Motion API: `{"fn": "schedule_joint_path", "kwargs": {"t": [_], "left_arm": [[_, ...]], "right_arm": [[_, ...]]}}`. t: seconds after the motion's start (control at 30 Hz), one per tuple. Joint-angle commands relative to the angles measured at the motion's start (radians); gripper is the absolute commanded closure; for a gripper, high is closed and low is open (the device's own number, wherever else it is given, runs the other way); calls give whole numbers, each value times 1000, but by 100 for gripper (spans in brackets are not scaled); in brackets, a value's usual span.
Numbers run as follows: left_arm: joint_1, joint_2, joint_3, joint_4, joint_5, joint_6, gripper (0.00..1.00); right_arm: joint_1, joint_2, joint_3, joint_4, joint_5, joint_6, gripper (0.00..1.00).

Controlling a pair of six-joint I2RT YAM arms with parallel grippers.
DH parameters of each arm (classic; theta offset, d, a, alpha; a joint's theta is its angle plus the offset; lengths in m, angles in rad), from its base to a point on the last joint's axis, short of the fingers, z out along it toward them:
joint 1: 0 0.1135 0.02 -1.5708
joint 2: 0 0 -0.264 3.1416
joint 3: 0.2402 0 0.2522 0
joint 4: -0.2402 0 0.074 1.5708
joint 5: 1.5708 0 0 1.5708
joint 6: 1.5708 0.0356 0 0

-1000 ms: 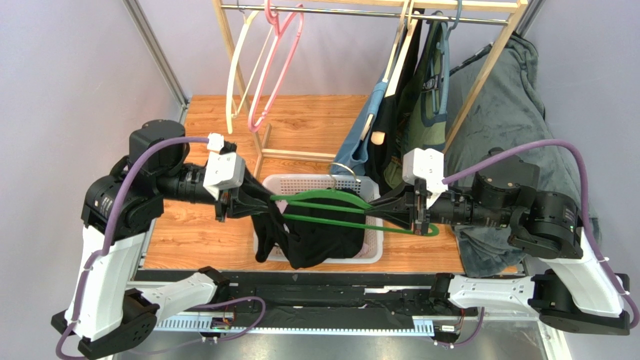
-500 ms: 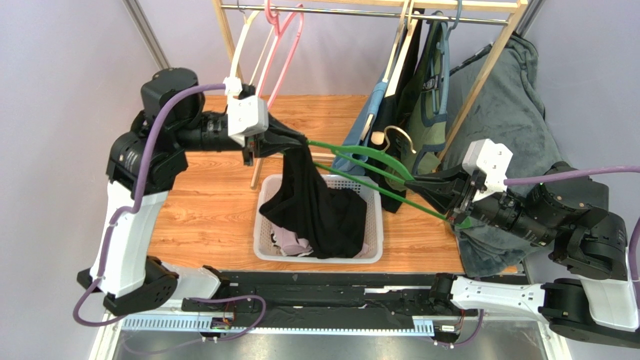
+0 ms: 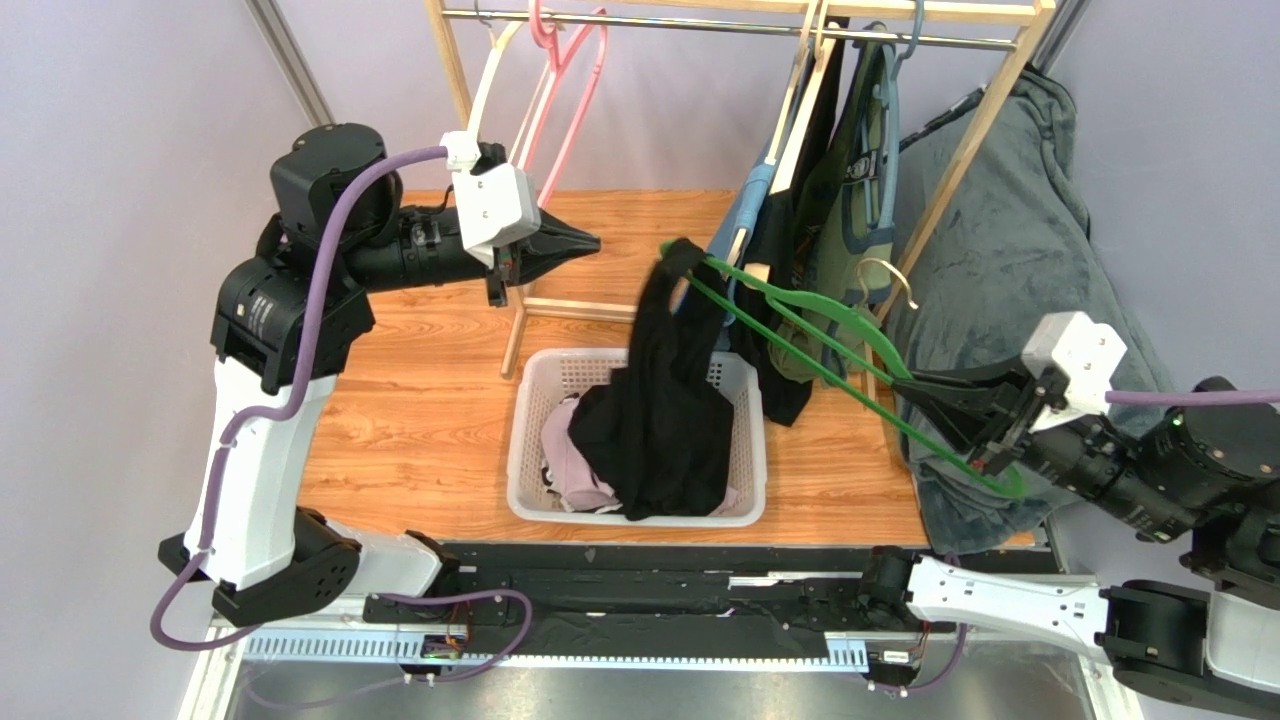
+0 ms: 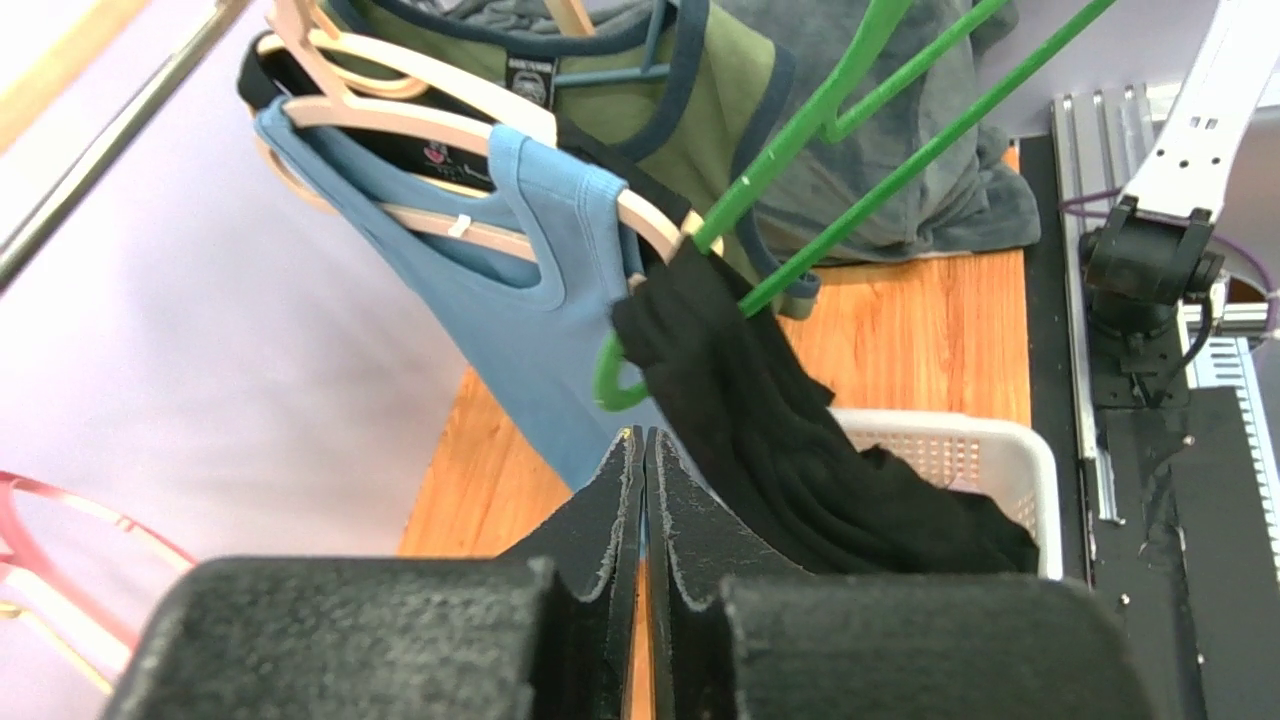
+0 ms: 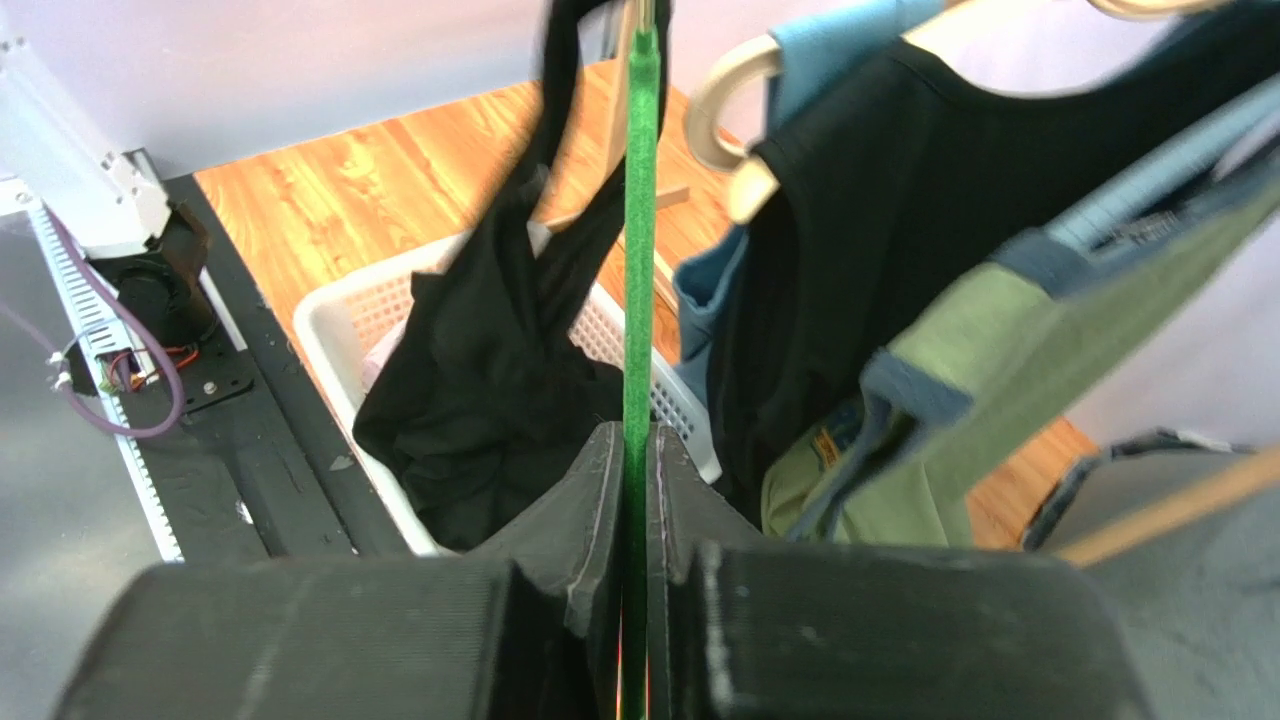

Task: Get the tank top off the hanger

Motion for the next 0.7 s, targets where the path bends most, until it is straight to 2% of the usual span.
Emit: {"fn": "schedule_joint_path", "kwargs": {"t": [0.0, 0.2, 0.23, 0.27, 0.4, 0.43, 0.53, 0.67], "left_arm": [[1, -32, 30, 28, -30, 4, 100], [1, -49, -50, 23, -18, -45, 100], [-1, -55, -104, 25, 28, -81, 83], [-4, -78, -143, 22, 59, -95, 71], [-61, -167, -379, 25, 106, -160, 42], [-65, -188, -478, 33, 113, -195, 30], [-71, -261, -623, 94, 122, -250, 20], [-71, -282, -663, 135, 100, -260, 13]], "right_arm": [[-3, -7, 3, -21, 63, 37, 100], [-3, -21, 17, -23, 39, 59, 100], [-5, -20, 14, -20, 36, 61, 100], [-3, -18, 12, -17, 28, 62, 100], [-3, -15, 2, 25, -4, 64, 100], [-2, -12, 3, 34, -12, 61, 100], [-3, -4, 0, 91, -53, 61, 100], [-3, 0, -9, 178, -125, 77, 100]]}}
